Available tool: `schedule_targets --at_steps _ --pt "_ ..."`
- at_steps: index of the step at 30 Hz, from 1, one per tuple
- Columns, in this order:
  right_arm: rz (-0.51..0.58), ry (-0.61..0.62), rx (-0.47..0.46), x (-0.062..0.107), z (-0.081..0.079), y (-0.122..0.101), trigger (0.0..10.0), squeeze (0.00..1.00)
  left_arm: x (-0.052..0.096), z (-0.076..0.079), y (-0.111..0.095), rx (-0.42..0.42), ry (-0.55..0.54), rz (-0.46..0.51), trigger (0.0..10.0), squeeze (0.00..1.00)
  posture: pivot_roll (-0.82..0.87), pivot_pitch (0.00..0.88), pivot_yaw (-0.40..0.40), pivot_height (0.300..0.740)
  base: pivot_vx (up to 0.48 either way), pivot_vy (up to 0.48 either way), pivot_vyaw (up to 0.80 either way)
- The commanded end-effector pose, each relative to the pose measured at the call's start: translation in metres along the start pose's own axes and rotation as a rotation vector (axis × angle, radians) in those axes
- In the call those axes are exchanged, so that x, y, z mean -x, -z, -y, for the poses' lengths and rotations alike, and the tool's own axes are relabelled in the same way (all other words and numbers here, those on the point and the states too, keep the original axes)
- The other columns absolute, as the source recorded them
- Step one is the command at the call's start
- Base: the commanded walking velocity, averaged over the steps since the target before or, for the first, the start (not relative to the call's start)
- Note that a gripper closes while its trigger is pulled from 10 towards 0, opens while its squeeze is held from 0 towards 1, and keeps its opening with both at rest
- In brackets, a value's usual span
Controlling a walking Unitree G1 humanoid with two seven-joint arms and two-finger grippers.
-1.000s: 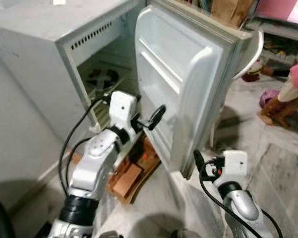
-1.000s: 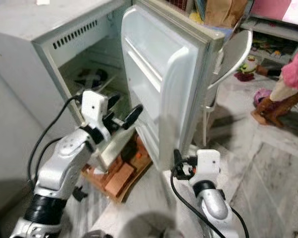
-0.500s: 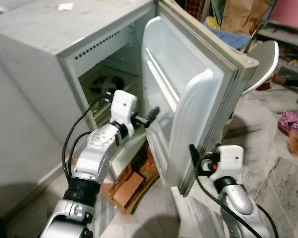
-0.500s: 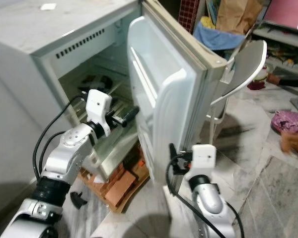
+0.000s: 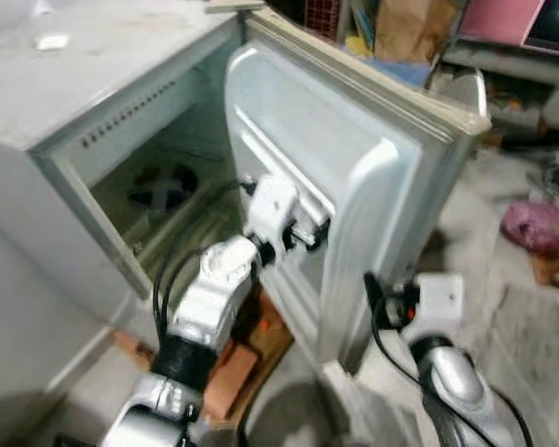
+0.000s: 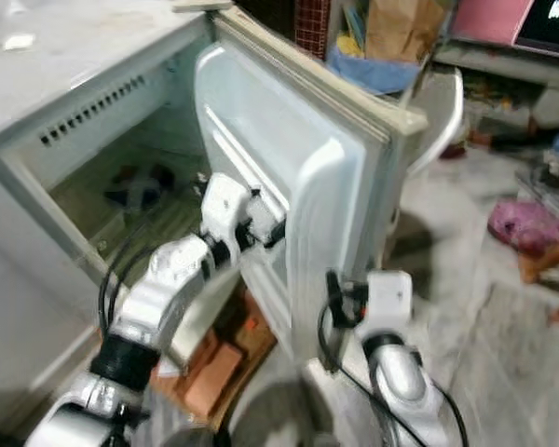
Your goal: Restocking fridge
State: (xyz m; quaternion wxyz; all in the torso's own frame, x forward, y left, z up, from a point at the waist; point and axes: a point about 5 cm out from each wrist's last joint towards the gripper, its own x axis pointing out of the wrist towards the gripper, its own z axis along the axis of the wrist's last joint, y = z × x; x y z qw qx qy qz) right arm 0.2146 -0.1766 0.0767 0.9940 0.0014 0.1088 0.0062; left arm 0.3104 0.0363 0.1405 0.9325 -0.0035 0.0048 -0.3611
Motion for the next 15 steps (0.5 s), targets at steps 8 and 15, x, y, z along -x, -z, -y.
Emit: schedule_targets --at_steps 8,15 --pt "0.025 -0.027 -0.011 -0.006 -0.008 -0.006 10.0 0.00 0.015 -0.002 -0.005 -0.005 -0.021 0.022 10.0 0.00 0.02 0.019 0.016 0.740 0.000 0.000 0.00" --pt "0.026 -0.024 -0.002 -0.005 -0.007 -0.006 10.0 0.00 0.016 -0.004 -0.006 0.005 -0.031 0.024 10.0 0.00 0.01 0.019 0.018 0.740 0.000 -0.321 0.00"
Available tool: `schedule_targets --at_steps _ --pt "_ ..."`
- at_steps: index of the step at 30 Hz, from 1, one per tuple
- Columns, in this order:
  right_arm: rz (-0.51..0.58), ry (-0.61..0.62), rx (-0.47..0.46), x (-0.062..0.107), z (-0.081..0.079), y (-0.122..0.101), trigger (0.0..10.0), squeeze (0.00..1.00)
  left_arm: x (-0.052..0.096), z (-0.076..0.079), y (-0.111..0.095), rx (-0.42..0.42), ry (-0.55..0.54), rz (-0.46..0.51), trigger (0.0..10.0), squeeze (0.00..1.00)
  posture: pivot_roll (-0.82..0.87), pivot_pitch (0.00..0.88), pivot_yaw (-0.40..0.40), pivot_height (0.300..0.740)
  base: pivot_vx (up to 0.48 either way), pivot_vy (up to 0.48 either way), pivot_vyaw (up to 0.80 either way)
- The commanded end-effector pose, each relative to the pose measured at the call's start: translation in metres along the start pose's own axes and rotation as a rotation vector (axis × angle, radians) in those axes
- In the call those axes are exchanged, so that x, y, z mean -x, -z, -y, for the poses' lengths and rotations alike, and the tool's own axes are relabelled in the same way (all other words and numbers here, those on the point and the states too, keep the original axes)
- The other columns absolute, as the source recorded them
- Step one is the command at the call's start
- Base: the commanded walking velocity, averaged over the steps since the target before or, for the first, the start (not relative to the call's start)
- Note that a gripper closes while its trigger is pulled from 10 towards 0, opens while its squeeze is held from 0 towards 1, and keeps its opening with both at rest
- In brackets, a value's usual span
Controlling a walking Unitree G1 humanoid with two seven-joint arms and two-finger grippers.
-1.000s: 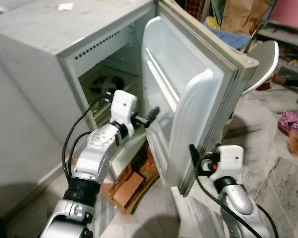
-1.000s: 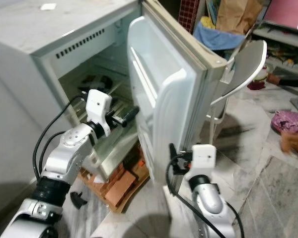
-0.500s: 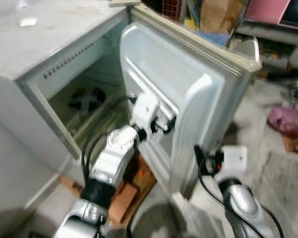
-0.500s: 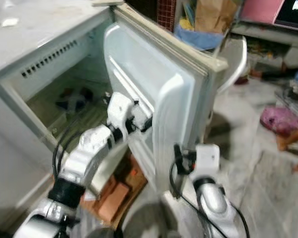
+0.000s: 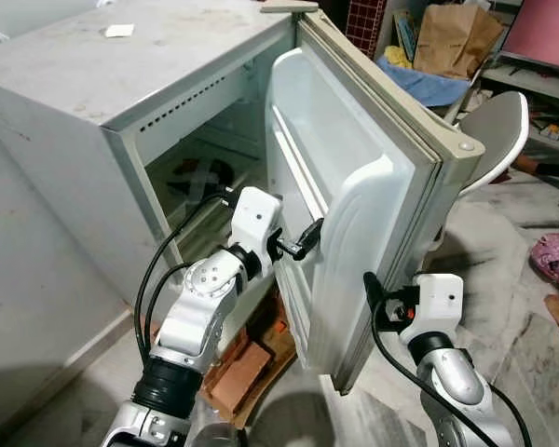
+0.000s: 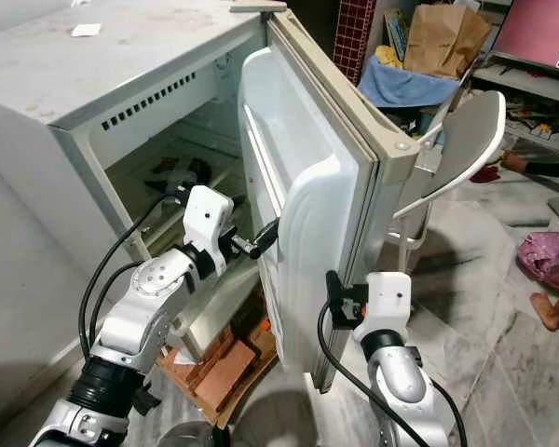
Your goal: Restocking fridge
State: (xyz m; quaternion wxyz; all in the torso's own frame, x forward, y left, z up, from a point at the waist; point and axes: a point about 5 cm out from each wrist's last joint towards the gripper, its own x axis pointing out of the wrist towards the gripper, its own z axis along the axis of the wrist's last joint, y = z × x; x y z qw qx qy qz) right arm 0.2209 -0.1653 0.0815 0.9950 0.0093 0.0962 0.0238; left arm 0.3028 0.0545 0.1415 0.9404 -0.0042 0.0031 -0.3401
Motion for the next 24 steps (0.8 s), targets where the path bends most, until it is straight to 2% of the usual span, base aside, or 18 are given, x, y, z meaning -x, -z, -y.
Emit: schedule_targets --at_steps 1,7,11,14,16,21,24 --pt "0.001 0.015 0.011 0.000 0.004 0.000 10.0 0.00 -0.003 0.006 -0.006 0.006 0.019 0.022 10.0 0.00 0.01 0.018 0.018 0.740 0.000 -0.480 0.00" --pt "0.005 0.026 0.019 0.001 0.004 -0.001 10.0 0.00 -0.006 0.011 -0.010 -0.008 0.053 0.030 10.0 0.00 0.01 0.016 0.019 0.740 0.000 -0.480 0.00" --pt "0.036 0.082 0.044 0.002 0.008 -0.005 10.0 0.00 -0.014 0.022 -0.017 -0.037 0.113 0.046 10.0 0.00 0.02 0.015 0.020 0.740 0.000 -0.480 0.00" --pt "0.034 0.132 0.069 0.005 0.012 -0.006 10.0 0.00 -0.021 0.030 -0.019 -0.044 0.140 0.055 10.0 0.00 0.01 0.012 0.023 0.740 0.000 -0.480 -0.67" --pt "0.037 0.158 0.097 0.006 0.015 -0.007 10.0 0.00 -0.025 0.035 -0.022 -0.051 0.160 0.063 10.0 0.00 0.01 0.010 0.026 0.740 0.000 -0.480 0.00" --pt "0.025 0.180 0.064 0.005 0.019 -0.004 10.0 0.00 -0.031 0.041 -0.023 -0.060 0.184 0.069 10.0 0.00 0.00 0.008 0.031 0.740 0.000 -0.480 0.00" --pt "0.023 0.181 0.064 0.004 0.017 -0.003 10.0 0.00 -0.031 0.040 -0.022 -0.071 0.179 0.062 10.0 0.00 0.01 0.004 0.030 0.740 0.000 -0.480 0.00"
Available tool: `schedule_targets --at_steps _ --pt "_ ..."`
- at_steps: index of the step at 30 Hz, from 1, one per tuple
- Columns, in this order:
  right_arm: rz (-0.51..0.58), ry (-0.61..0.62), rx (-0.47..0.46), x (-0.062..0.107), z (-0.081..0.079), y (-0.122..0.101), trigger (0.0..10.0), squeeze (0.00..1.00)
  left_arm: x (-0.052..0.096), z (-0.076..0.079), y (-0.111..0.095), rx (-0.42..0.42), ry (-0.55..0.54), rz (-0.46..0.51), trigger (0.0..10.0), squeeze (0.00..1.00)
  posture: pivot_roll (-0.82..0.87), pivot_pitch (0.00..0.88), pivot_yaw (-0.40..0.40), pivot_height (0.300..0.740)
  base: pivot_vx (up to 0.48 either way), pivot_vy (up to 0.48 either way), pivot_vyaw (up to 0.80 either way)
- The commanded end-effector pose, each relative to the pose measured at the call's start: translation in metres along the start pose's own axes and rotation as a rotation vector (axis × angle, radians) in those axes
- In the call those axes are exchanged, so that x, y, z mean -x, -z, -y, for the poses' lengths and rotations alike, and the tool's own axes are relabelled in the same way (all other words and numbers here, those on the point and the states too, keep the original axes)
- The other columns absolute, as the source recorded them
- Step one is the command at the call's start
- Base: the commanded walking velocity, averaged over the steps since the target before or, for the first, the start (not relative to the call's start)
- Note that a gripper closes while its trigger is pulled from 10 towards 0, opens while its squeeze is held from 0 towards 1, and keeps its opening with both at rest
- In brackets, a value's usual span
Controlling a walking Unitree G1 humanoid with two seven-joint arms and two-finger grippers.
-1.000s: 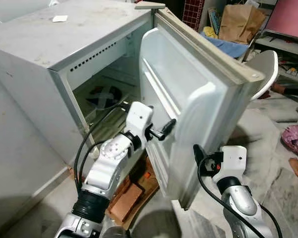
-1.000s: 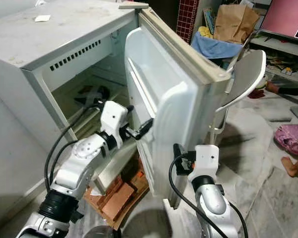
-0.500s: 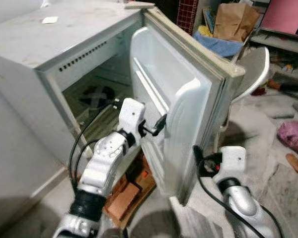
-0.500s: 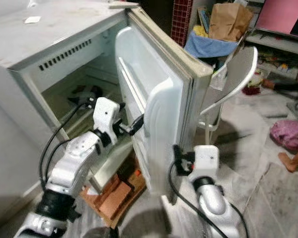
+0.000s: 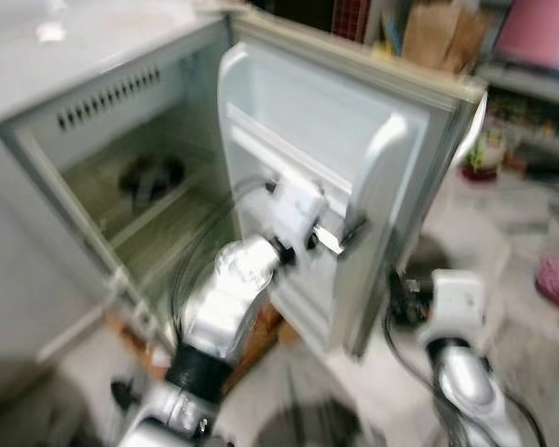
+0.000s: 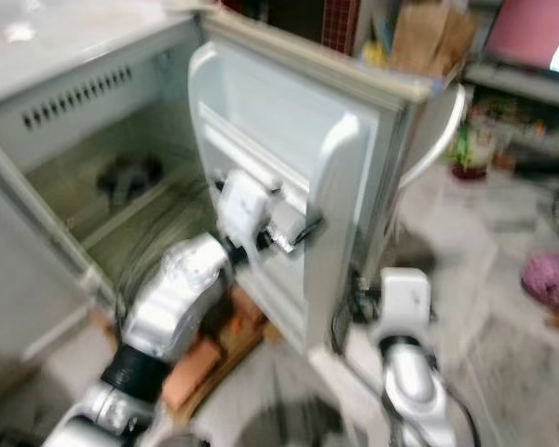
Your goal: Restocking fridge
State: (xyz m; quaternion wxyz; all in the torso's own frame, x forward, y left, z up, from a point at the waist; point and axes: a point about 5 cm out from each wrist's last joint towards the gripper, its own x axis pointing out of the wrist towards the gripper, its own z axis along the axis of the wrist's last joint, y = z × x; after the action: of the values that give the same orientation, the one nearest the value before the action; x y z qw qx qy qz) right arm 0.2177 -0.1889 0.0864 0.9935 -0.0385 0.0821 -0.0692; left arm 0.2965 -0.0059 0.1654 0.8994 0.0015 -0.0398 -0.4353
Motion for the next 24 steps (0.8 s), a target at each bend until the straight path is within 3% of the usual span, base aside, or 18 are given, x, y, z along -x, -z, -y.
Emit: schedule_targets --at_steps 1,4,13,20,24 --pt "-0.006 -0.015 -0.015 0.000 -0.007 0.002 10.0 0.00 0.007 -0.012 0.003 -0.020 -0.040 -0.014 10.0 0.00 0.01 0.002 0.029 0.740 0.000 0.000 0.00" --pt "-0.006 -0.018 -0.018 -0.001 -0.008 0.002 10.0 0.00 0.014 -0.020 0.003 -0.016 -0.081 -0.011 10.0 0.00 0.01 0.002 0.028 0.740 0.000 0.000 0.00" --pt "-0.004 -0.015 -0.027 -0.006 -0.006 0.003 10.0 0.00 0.052 -0.048 0.008 -0.048 -0.238 -0.049 10.0 0.00 0.04 0.001 0.035 0.740 0.000 0.000 0.00" --pt "0.046 0.030 -0.024 -0.017 0.002 -0.011 10.0 0.00 0.085 -0.051 0.017 -0.080 -0.320 -0.091 10.0 0.00 0.03 0.000 0.041 0.740 0.000 0.000 -0.69" --pt "0.064 0.042 -0.023 -0.021 0.005 -0.018 10.0 0.00 0.103 -0.058 0.024 -0.078 -0.380 -0.116 10.0 0.00 0.01 0.006 0.038 0.740 0.000 -0.321 -0.80"
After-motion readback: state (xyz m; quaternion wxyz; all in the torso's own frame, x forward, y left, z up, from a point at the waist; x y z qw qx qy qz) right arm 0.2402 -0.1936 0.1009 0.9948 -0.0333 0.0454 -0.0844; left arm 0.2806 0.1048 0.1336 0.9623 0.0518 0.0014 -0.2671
